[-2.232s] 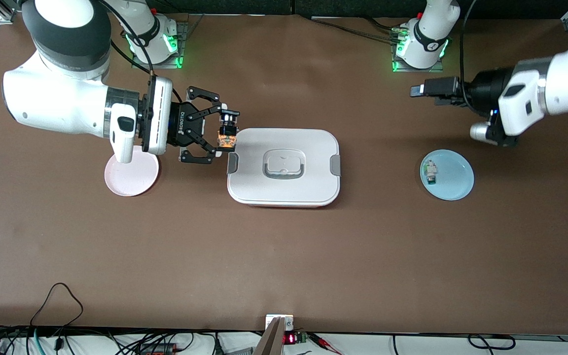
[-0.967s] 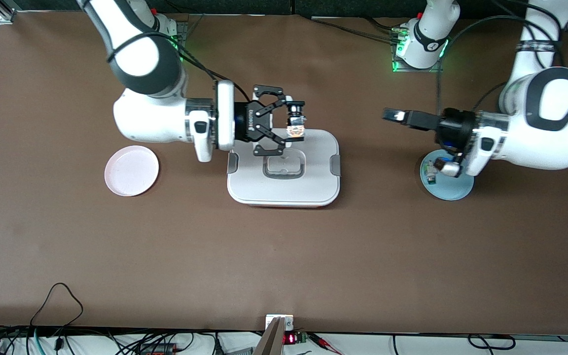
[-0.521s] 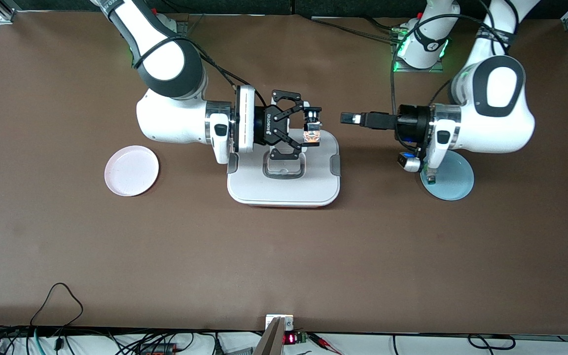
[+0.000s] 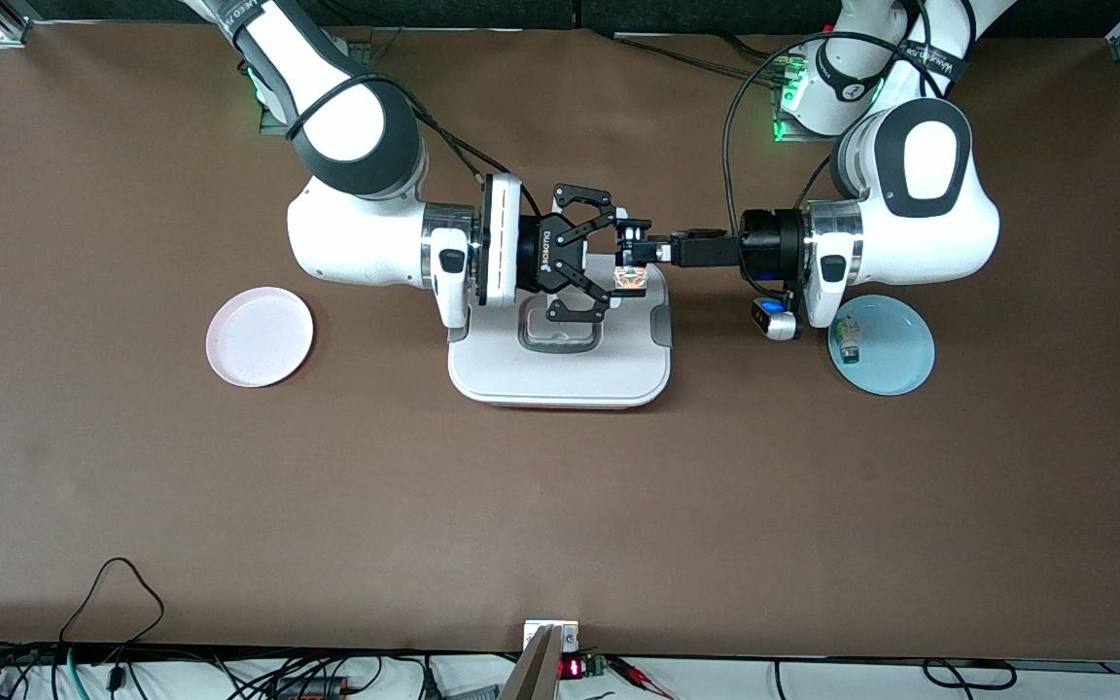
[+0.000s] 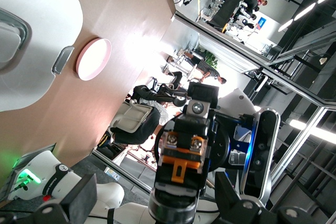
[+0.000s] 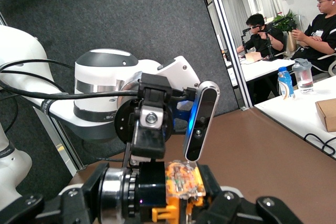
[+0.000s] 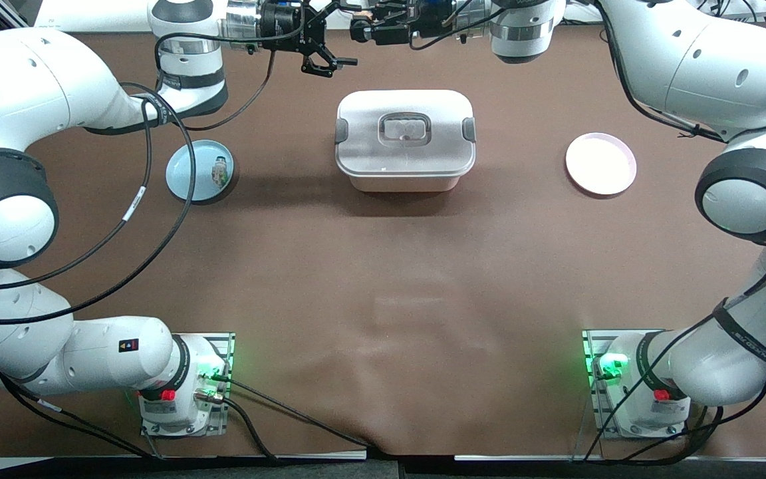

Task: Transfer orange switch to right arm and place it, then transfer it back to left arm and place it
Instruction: 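Hold the switch over the box while the left gripper reaches toward it, then close the left gripper on the switch held by the right gripper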

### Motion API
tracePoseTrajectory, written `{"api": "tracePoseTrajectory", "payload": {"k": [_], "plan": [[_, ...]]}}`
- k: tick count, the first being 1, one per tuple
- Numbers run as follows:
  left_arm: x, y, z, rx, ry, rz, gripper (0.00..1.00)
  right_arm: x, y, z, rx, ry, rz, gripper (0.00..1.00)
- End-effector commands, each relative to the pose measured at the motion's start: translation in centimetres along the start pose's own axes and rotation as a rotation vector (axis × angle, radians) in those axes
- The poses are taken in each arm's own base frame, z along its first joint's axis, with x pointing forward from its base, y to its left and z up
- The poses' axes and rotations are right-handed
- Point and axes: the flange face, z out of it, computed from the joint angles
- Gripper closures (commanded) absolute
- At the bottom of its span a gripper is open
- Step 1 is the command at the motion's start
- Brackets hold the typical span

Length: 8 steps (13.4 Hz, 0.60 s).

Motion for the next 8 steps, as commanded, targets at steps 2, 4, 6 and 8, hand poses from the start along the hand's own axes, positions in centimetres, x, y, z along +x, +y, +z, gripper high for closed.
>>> {"api": "tracePoseTrajectory", "payload": {"k": [2, 4, 6, 8], "plan": [[0.6, 0.0, 0.0, -0.03, 0.029, 0.001, 0.07, 0.6, 0.2, 0.4, -0.012, 0.024, -0.013, 0.76], [1.0, 0.1, 0.2, -0.039, 0.027, -0.009, 0.09, 0.6, 0.2, 0.3, -0.014, 0.024, -0.014, 0.76], [0.9, 0.4, 0.3, -0.064, 0.033, -0.023, 0.11, 0.5, 0.2, 0.4, -0.012, 0.022, -0.016, 0.76], [0.8, 1.1, 0.8, -0.069, 0.049, -0.029, 0.15, 0.4, 0.2, 0.4, -0.012, 0.022, -0.021, 0.76]]}}
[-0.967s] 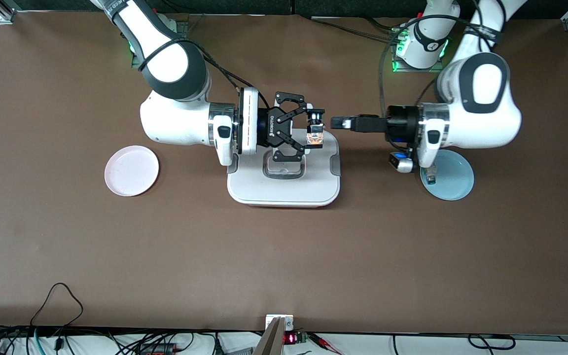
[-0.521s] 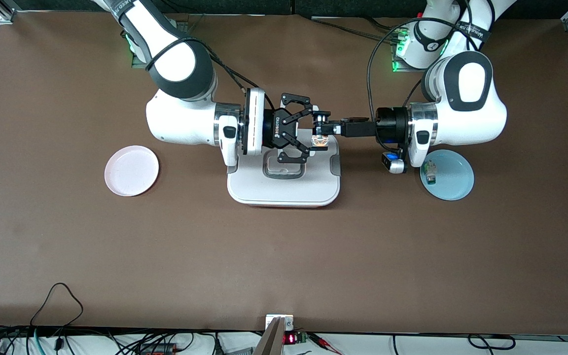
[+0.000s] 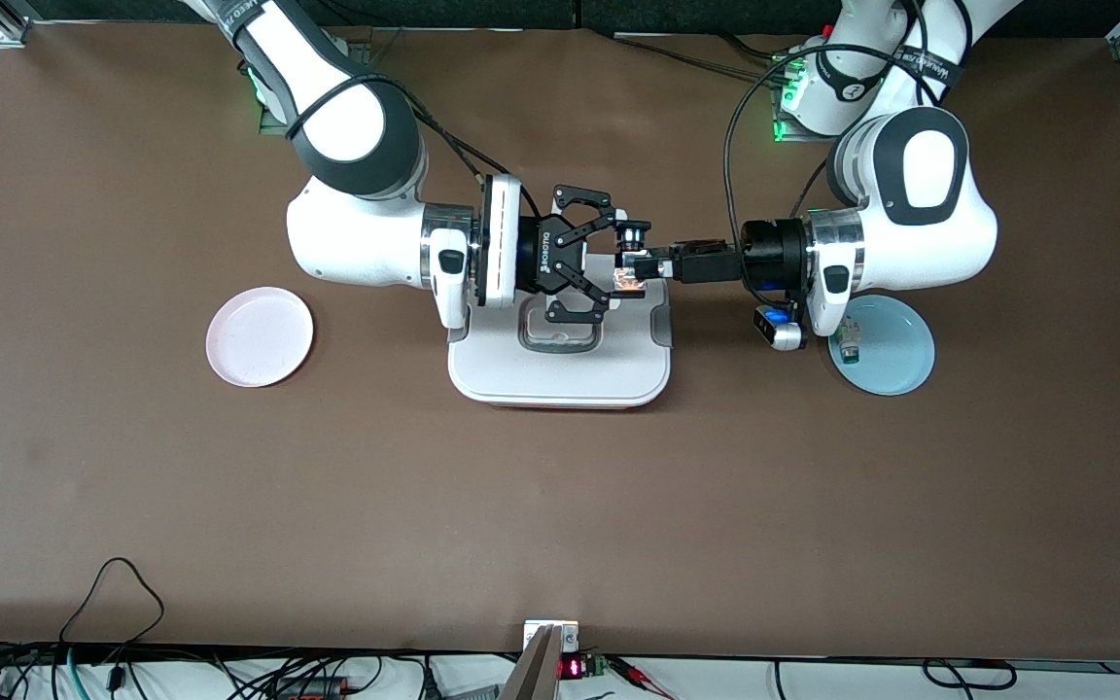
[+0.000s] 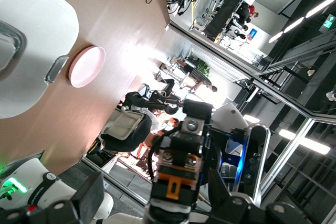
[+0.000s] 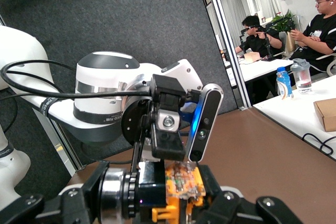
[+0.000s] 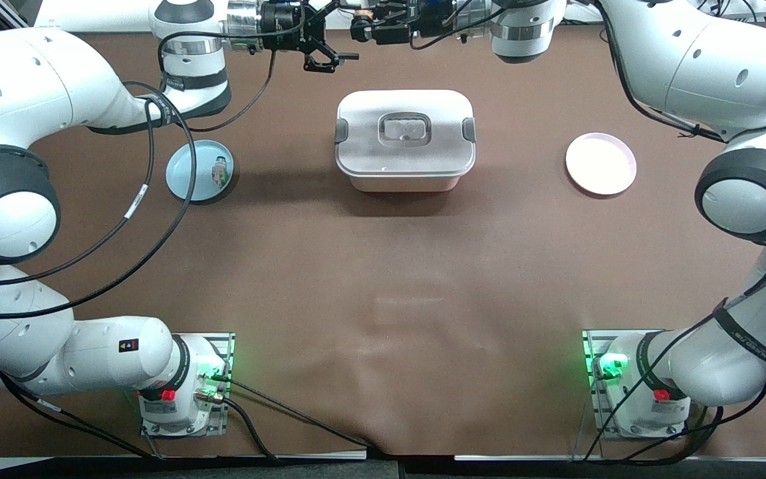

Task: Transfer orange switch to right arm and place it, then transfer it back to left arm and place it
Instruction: 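Close the left gripper on the switch held by the right gripper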

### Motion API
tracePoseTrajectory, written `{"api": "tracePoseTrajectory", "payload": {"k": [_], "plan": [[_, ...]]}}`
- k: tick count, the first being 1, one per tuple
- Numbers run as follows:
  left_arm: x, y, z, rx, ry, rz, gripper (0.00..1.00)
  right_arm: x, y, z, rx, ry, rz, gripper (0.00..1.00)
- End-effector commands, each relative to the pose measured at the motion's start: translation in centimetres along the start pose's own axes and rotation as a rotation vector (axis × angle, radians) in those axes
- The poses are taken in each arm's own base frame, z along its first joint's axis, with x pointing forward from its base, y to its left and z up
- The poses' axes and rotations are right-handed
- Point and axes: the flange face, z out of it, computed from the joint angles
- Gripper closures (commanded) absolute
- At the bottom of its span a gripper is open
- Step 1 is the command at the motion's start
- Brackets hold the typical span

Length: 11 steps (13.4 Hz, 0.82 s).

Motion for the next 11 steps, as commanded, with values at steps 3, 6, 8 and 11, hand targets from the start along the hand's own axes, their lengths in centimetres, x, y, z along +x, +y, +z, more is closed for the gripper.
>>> {"api": "tracePoseTrajectory", "payload": {"k": [3, 6, 8, 11], "plan": [[0.13, 1.04, 1.53, -0.029, 0.02, -0.013, 0.29, 0.18, -0.05, 0.55, -0.006, 0.016, -0.024, 0.76], [0.22, 0.99, 1.47, -0.028, 0.019, -0.013, 0.43, 0.21, -0.03, 0.45, -0.007, 0.015, -0.025, 0.76], [0.42, 1.05, 1.02, -0.027, 0.021, -0.009, 0.54, 0.31, -0.11, 0.4, -0.008, 0.015, -0.027, 0.76], [0.42, 1.04, 0.88, -0.024, 0.02, -0.01, 0.79, 0.22, -0.19, 0.51, -0.005, 0.014, -0.026, 0.74]]}}
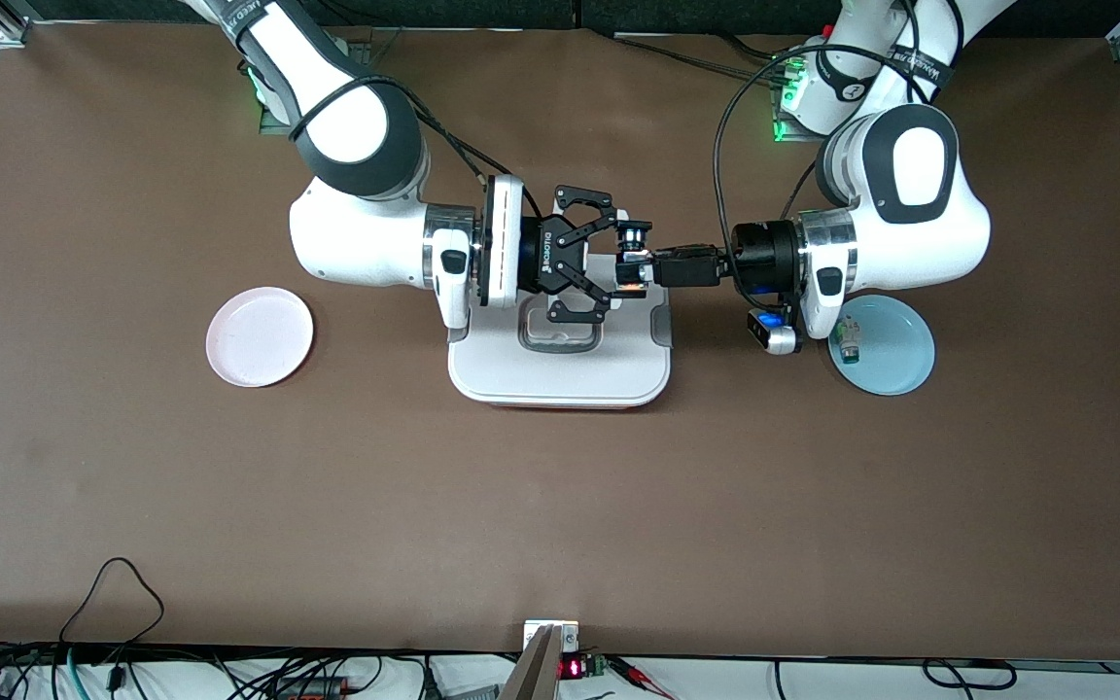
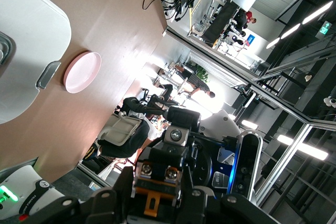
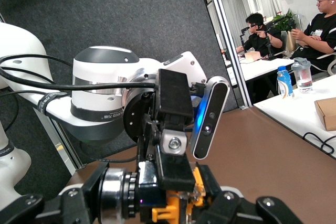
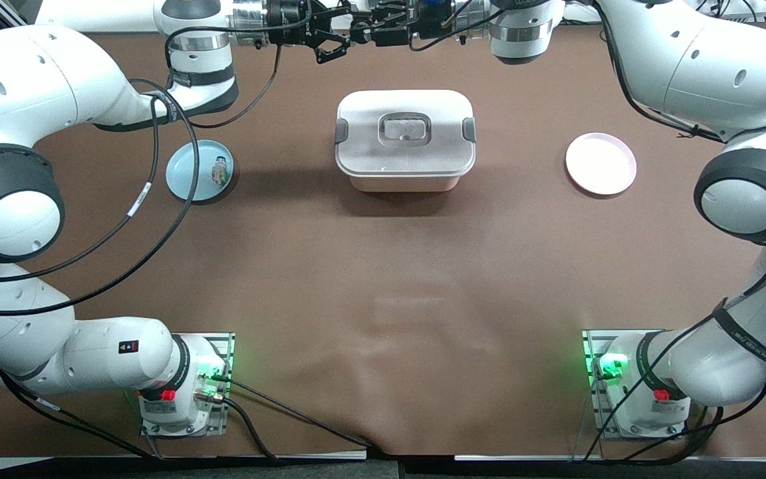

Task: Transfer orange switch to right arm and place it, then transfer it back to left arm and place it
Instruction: 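Close the left gripper on the switch held by the right gripper, then open the right gripper and withdraw it while the left gripper carries the switch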

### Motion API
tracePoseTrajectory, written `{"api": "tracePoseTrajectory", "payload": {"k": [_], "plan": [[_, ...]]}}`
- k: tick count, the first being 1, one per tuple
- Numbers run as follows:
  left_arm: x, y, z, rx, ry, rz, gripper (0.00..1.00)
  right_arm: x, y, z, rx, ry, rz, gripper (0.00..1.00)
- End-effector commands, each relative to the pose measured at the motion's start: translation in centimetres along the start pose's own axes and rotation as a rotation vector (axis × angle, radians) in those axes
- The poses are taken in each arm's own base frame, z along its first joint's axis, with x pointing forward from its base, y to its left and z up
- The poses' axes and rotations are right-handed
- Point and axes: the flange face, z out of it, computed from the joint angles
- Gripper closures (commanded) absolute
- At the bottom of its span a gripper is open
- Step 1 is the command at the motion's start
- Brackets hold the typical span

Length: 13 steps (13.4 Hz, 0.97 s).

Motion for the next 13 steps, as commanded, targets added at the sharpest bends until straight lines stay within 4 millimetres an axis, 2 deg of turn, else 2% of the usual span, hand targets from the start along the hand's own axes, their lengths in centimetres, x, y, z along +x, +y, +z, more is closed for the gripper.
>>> {"api": "tracePoseTrajectory", "payload": {"k": [1, 3, 4, 5, 6, 10, 12, 13], "plan": [[0.3, 0.3, 0.0, -0.019, -0.003, -0.011, 0.87, 0.5, -0.2, 0.3, -0.007, 0.016, -0.026, 0.69], [0.3, 0.3, 0.0, -0.019, -0.003, -0.013, 0.99, -0.3, -0.2, 0.4, -0.006, 0.004, -0.015, 0.65], [0.3, 0.3, 0.0, -0.019, -0.003, -0.013, 1.0, -0.5, -0.2, 0.4, -0.005, 0.002, -0.013, 0.59], [0.3, 0.3, -0.1, -0.02, -0.002, -0.013, 1.0, -0.8, -0.2, 0.5, -0.002, 0.004, -0.001, 0.21], [0.4, 0.3, -0.1, -0.019, -0.002, -0.014, 1.0, -0.8, -0.3, 0.4, -0.002, 0.003, 0.006, 0.0], [0.3, 0.4, -0.1, -0.018, -0.002, -0.019, 1.0, -0.5, -0.5, 0.0, -0.021, 0.0, 0.009, 0.0], [0.2, 0.4, -0.1, -0.015, -0.003, -0.017, 1.0, -1.6, -0.4, -1.4, -0.063, -0.026, 0.025, 0.0], [0.2, 0.4, -0.1, -0.014, -0.001, -0.015, 1.0, -2.0, 0.2, -2.8, -0.085, -0.039, 0.018, 0.0]]}}
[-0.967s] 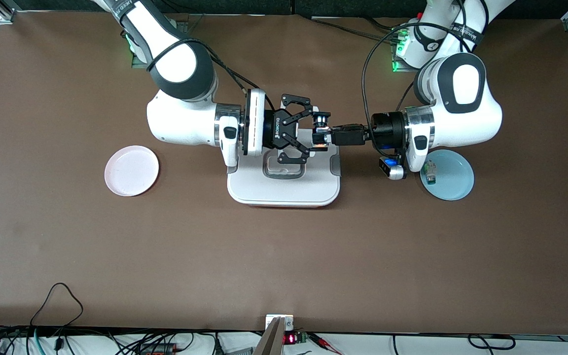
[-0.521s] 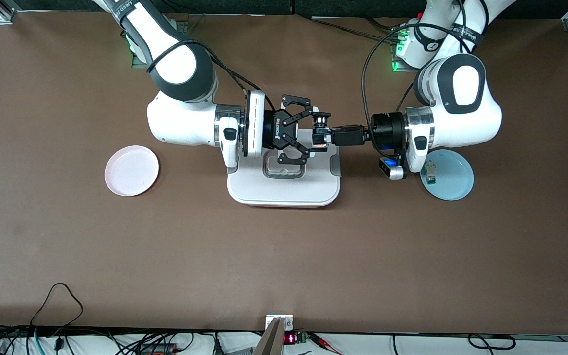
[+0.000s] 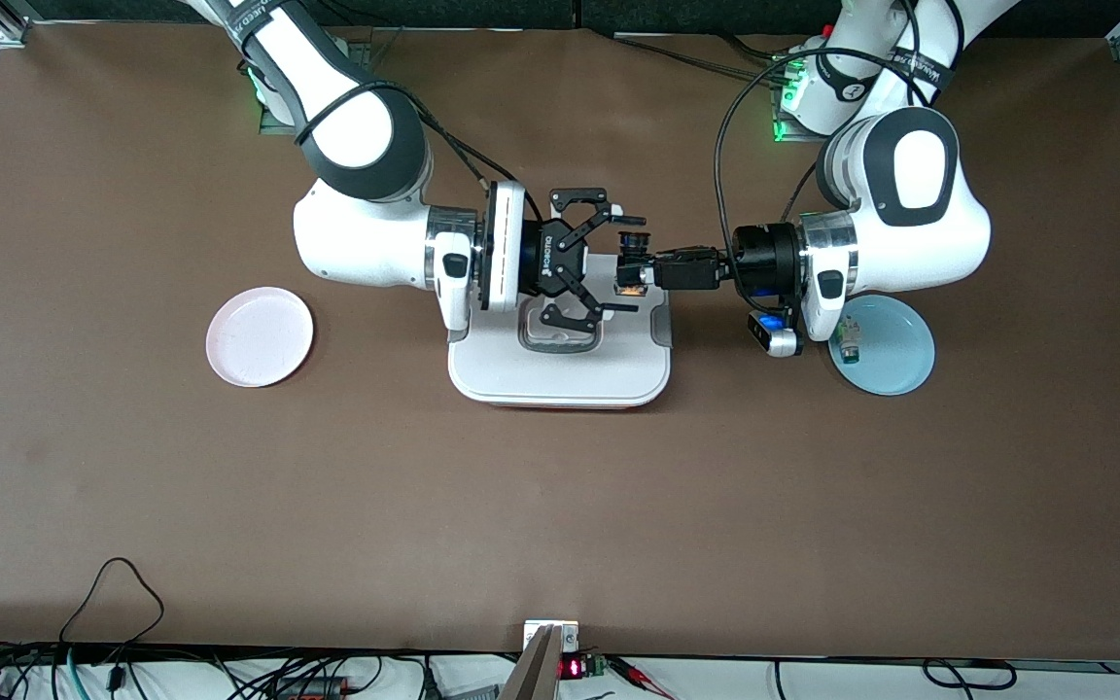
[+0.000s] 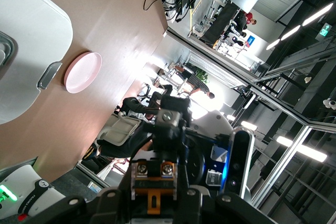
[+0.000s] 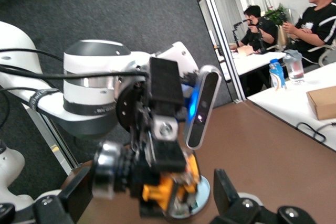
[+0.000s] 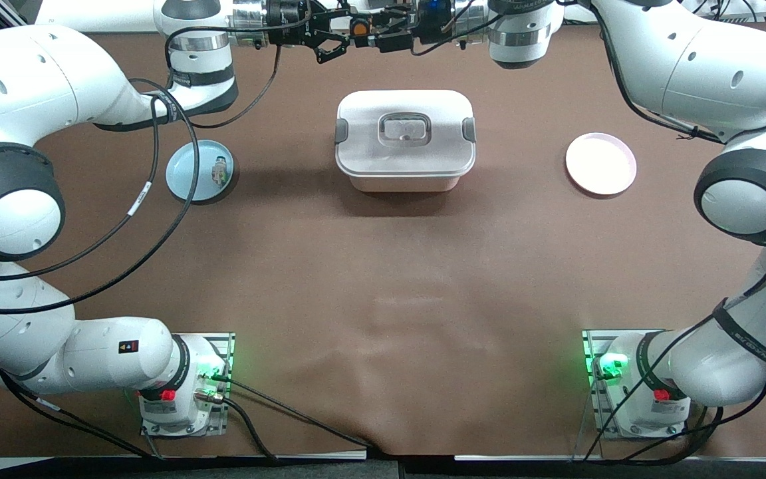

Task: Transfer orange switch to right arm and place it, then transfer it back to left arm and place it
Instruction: 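Open the right gripper and withdraw it while the left gripper carries the switch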

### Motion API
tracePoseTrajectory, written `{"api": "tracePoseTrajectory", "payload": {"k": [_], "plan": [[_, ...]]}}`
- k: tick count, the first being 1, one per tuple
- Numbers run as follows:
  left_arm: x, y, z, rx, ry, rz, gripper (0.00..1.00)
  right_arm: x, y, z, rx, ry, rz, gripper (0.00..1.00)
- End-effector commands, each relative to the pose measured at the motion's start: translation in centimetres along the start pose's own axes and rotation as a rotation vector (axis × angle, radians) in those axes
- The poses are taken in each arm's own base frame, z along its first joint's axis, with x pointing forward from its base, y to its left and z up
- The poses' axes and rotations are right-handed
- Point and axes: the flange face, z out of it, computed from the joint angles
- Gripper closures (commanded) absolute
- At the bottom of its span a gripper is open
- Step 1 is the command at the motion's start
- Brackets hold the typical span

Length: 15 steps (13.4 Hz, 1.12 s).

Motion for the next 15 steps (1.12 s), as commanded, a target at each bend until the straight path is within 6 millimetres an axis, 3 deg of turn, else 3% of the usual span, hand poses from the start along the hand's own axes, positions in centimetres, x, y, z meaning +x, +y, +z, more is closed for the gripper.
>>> {"api": "tracePoseTrajectory", "payload": {"k": [1, 3, 6, 9, 11, 13, 15], "plan": [[0.0, 0.5, 0.0, -0.011, -0.001, -0.003, 1.0, -1.4, 0.5, -3.3, -0.066, -0.032, -0.008, 0.0], [0.0, 0.2, -0.1, 0.058, 0.001, 0.035, 1.0, -1.8, 1.3, -5.7, -0.103, -0.041, 0.01, 0.0], [-0.6, 0.1, -0.6, 0.214, -0.082, 0.136, 0.99, -5.2, 2.0, -8.8, -0.149, -0.089, 0.062, 0.0], [0.0, -0.6, -3.7, 0.349, -0.171, 0.268, 0.99, -9.1, 1.8, -11.5, -0.189, -0.143, 0.131, 0.0], [0.5, -1.6, -5.9, 0.508, -0.259, 0.396, 1.0, -11.1, 3.1, -14.4, -0.226, -0.196, 0.147, 0.0], [1.0, -1.6, -7.6, 0.764, -0.396, 0.605, 0.99, -11.1, 4.3, -17.0, -0.258, -0.262, 0.196, 0.0], [1.9, -2.1, -9.2, 0.911, -0.52, 0.797, 0.99, -10.1, 4.3, -18.0, -0.292, -0.344, 0.291, 0.0]]}}
